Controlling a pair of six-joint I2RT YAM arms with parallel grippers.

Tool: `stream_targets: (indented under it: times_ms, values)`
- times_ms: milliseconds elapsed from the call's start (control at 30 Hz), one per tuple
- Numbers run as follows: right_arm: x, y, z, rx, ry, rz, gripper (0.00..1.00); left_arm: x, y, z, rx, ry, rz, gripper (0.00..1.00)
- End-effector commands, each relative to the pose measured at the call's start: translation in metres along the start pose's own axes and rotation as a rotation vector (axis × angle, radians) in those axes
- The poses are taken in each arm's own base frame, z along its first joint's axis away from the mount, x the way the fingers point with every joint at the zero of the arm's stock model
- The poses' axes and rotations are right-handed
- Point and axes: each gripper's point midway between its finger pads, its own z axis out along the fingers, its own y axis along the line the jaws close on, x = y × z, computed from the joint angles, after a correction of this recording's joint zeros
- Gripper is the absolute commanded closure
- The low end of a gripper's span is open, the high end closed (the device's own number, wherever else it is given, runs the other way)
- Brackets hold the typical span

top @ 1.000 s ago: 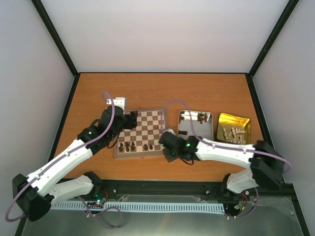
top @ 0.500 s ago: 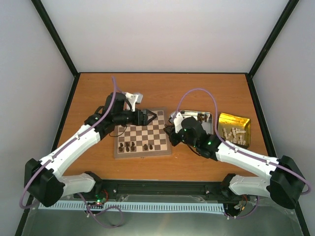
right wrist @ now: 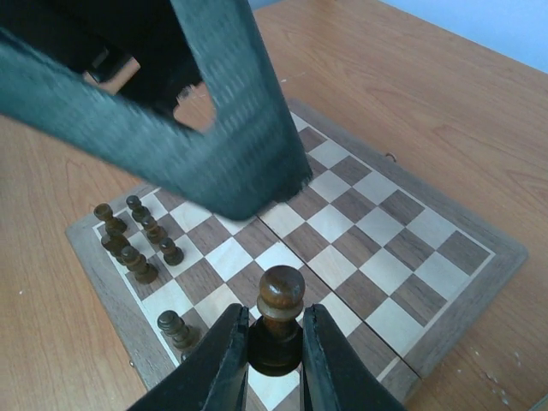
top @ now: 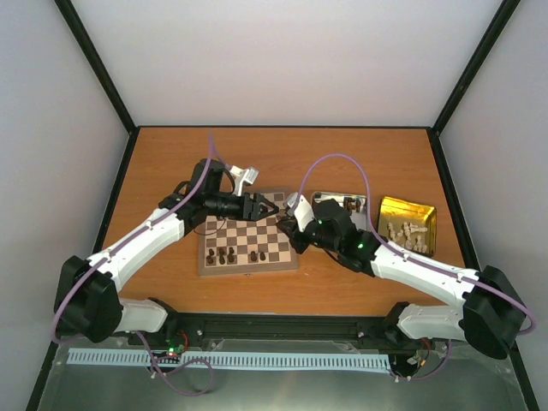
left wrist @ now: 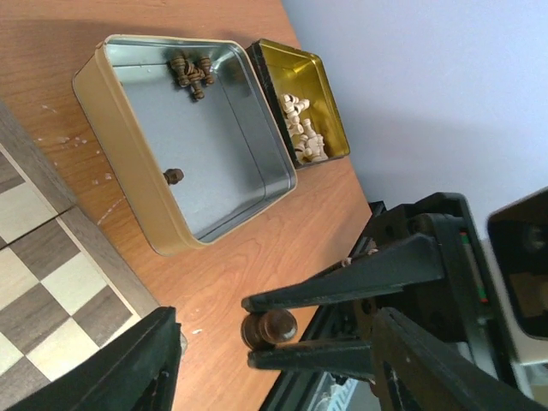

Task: Set up the chess pieces on the board
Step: Place the chess piece on the chessboard.

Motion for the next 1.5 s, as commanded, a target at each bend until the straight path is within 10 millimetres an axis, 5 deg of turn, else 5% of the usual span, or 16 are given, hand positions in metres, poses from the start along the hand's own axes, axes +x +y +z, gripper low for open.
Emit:
stream_targets:
  times_ms: [0,900,1033,1200,1300,1467]
  values:
    - [-0.019,0.002,0.003,-0.023,-0.025,-0.030,0.84,0.003,0.001,0.006,0.013,0.029,0.008,0.43]
    - [-0.018,0.003,0.021,-0.042,0.026,0.007,0.80,0.020,0.008,0.014,-0.010,0.068,0.008,0.91]
    - [-0.012,0.000,0.024,-0.025,0.073,0.066,0.57,0.011,0.021,0.006,-0.118,-0.001,0.040,0.94]
    - [0.008,0.008,0.009,-0.059,0.110,0.113,0.25,0.010,0.077,-0.018,-0.451,-0.097,0.030,0.95]
    - [0.015,0.003,-0.001,-0.019,0.111,0.169,0.23,0.022,0.105,-0.029,-0.610,-0.097,0.020,0.95]
    - [0.025,-0.004,-0.006,0.031,0.117,0.243,0.22,0.047,0.122,-0.022,-0.753,-0.021,0.043,0.94]
